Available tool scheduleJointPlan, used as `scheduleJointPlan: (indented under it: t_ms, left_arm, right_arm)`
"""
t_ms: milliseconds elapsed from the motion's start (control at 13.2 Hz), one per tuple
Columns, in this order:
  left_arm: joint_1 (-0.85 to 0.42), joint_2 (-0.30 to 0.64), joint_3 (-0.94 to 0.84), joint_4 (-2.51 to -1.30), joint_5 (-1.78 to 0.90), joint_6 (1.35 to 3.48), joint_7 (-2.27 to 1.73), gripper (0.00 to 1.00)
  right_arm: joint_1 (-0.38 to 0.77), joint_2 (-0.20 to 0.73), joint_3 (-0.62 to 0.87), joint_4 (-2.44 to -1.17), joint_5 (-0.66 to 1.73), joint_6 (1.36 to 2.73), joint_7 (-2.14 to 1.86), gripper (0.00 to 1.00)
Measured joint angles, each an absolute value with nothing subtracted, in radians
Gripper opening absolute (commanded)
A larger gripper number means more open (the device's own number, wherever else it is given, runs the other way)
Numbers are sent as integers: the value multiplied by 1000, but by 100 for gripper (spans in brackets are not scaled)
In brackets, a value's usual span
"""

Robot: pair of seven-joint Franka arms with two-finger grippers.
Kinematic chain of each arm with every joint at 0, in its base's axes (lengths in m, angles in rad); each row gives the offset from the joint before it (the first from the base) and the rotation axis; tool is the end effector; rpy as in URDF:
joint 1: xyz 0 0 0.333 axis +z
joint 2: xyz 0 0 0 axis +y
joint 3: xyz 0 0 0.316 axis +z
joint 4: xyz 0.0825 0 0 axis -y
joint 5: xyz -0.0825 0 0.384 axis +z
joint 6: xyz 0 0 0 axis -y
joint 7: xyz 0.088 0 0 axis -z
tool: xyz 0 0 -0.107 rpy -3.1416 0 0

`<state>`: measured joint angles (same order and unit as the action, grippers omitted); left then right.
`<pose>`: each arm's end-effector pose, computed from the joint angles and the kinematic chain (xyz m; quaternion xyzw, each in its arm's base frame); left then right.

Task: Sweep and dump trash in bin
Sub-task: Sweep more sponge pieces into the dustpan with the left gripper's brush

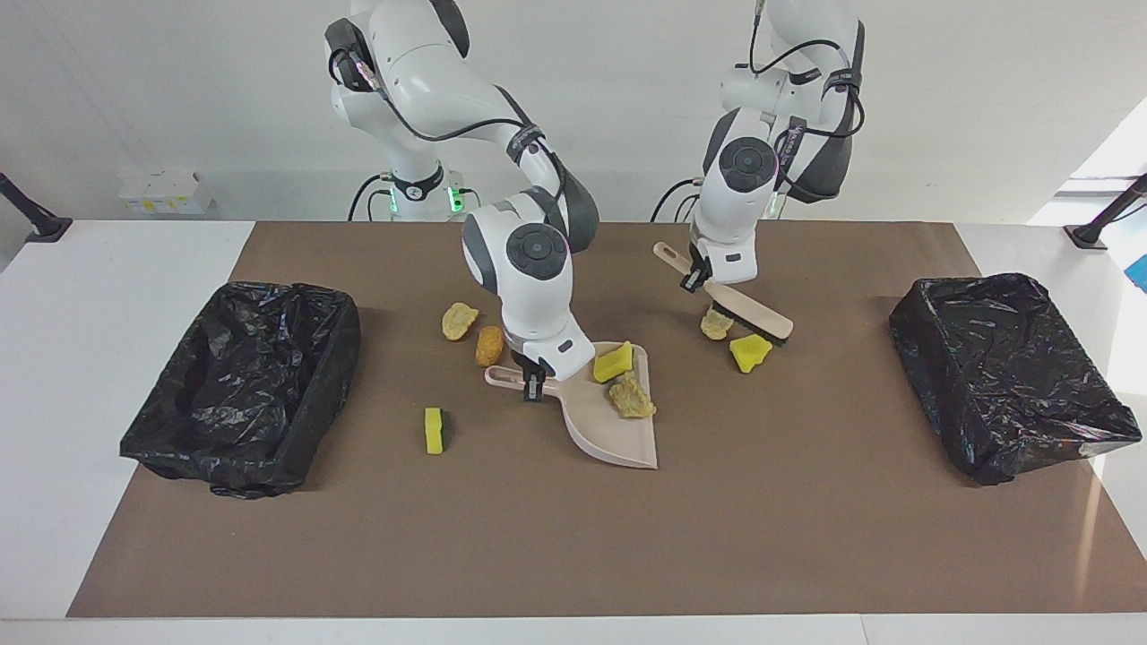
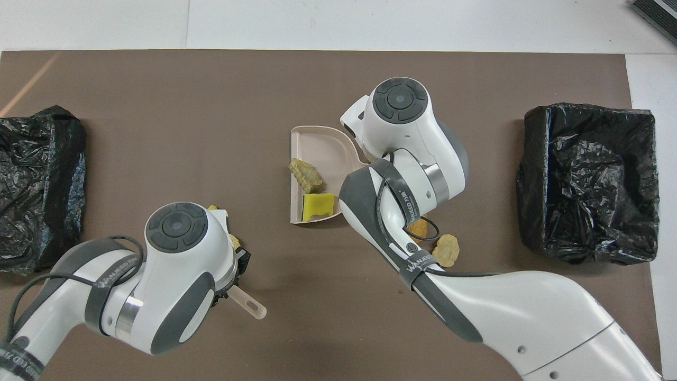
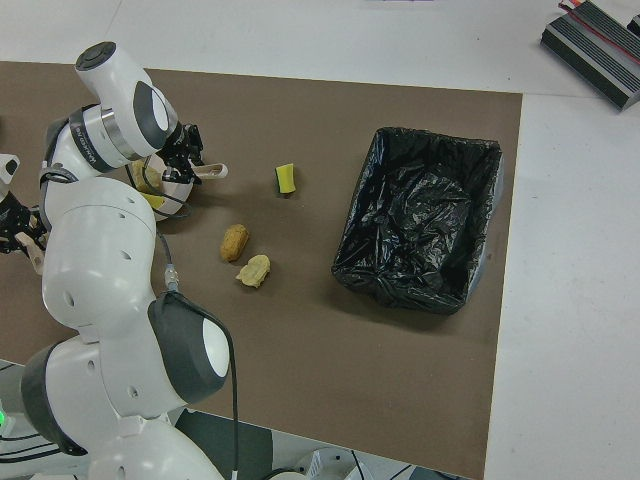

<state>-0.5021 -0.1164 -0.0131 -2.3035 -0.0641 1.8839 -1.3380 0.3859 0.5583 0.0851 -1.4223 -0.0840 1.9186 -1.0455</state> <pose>0.3965 -0.2300 0.3735 -0.8998 -0.4084 0.1130 0.1039 0.6345 0.3045 0.3688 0.7189 0.6943 -0.0333 0.0072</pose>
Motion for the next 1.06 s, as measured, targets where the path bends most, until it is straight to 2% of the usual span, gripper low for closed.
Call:
scheduleJointPlan:
  t_ms: [228,455,683,1062]
  left_arm:
    - [-513,-164,-26,-2427,-64,2004,-1337,0]
    - [-519,-147,-29,-2439,-64,2122,-1285,0]
    - [-513,-71,-23,-2396,-66,2229,-1210,0]
    - [-490,37,-20,-2245,-92,2261,-966,0]
  right_arm:
    - [387,558,85,-1425,-84,1922,-1048,0]
    - [389,558,86,-1425,-84,1923,-1048,0]
    - [389,558,86,-1425,-84,1923,-1048,0]
    - [389,558,86,-1425,-84,1923,-1048,0]
